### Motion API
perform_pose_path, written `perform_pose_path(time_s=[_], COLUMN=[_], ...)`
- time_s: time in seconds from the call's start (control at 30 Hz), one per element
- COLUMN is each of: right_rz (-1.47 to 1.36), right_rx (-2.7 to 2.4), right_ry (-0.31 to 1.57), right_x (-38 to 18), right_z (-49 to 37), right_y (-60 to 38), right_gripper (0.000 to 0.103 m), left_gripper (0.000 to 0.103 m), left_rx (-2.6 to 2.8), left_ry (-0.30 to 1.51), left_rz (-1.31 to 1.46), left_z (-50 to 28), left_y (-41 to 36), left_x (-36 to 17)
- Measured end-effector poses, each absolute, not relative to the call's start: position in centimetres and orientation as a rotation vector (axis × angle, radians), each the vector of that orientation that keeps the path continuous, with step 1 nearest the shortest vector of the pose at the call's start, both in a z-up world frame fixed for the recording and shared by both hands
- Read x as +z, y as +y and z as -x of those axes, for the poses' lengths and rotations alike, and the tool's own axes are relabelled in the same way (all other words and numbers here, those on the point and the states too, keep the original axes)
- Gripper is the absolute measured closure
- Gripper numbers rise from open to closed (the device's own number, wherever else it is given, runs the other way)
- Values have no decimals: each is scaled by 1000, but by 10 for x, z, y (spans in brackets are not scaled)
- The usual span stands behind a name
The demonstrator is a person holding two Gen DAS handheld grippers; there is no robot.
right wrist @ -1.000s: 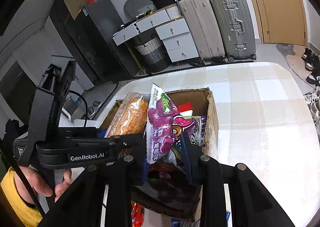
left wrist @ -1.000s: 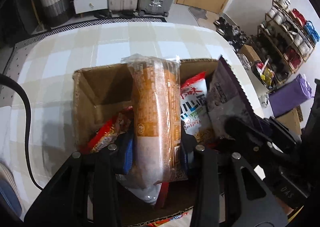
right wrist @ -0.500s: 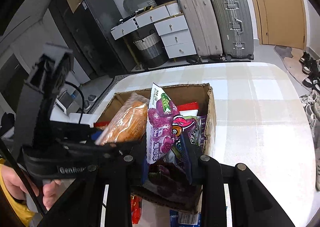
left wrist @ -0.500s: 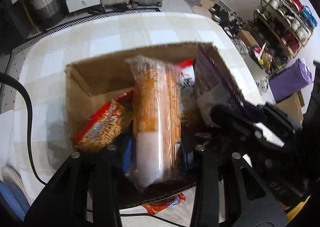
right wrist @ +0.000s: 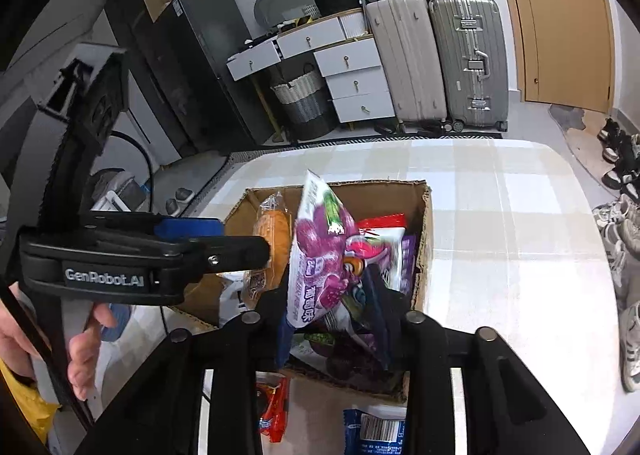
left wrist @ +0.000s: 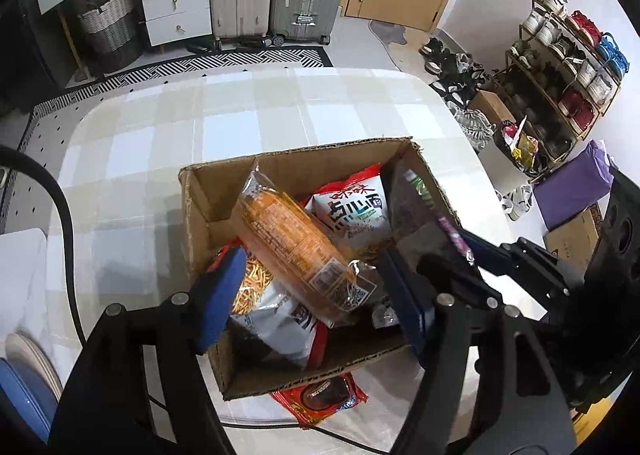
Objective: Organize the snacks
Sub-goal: 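Open both tools to release the packs into the box and withdraw, then grasp the red cake pack with the left tool while the right tool grasps the blue Oreo pack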
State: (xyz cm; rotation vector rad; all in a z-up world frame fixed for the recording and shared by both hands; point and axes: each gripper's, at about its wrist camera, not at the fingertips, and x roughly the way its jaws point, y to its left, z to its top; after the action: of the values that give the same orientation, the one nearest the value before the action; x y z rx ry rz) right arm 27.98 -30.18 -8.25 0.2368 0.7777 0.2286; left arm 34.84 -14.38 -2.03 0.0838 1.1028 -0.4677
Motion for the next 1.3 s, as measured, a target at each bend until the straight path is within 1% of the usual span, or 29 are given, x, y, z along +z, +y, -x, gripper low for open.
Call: perform_pose_path(time_s=[0.1,0.27,0.3,0.33,0.37,0.47,0.5,0.53,0.57,0.63,0.77,0.83,1.13,1.3], right_rz=[-241,-252,-257,-261,-265,-234,-222,-209,-198,-183,-142,-118,-41,-43], right_rx=[223,231,235,240,253,269,266,258,250,249,253,233,191,170], right_ry=[763,745,739,735,719,649,637,619,599,569,502,462,337,286], right_x=[-79,-72,-70,-68,-65,-51,-48,-45,-40,-33,-19,-11,17,26], right_z=[-278,-272,-270,-270,-266,-253,-249,-243,-237,-223,-192,-170,-82,-44], right_y=[-301,-301,-301,-300,-299,-294,-291,-290,-288,-285,-276,-271,-252,-246], right_gripper=[68,68,65,55,51,41,33,27,24,16,10,3,1,1], left_gripper=[31,24,23,23,21,13,3,1,1,1,1,1,1,1], left_rx=[-456,-465,-475,-478,-477,-485,-491,-487,-484,-493,-463,-431,-339,-329], left_ry=[1101,1084,1084,1083,1076,1049,1031,1017,1003,983,920,853,645,565], left_rz=[-64,-36,-27,-18,-4,32,42,45,47,63,28,-9,-74,-26], left_z=[-343,-336,-334,-334,-331,-322,-315,-309,-302,-288,-261,-235,-129,-66], left_y=[-137,-127,-125,-123,-119,-110,-106,-103,-99,-92,-81,-73,-41,-20], left_x=[-17,-13,-12,-12,-10,-3,2,5,10,19,41,57,113,133])
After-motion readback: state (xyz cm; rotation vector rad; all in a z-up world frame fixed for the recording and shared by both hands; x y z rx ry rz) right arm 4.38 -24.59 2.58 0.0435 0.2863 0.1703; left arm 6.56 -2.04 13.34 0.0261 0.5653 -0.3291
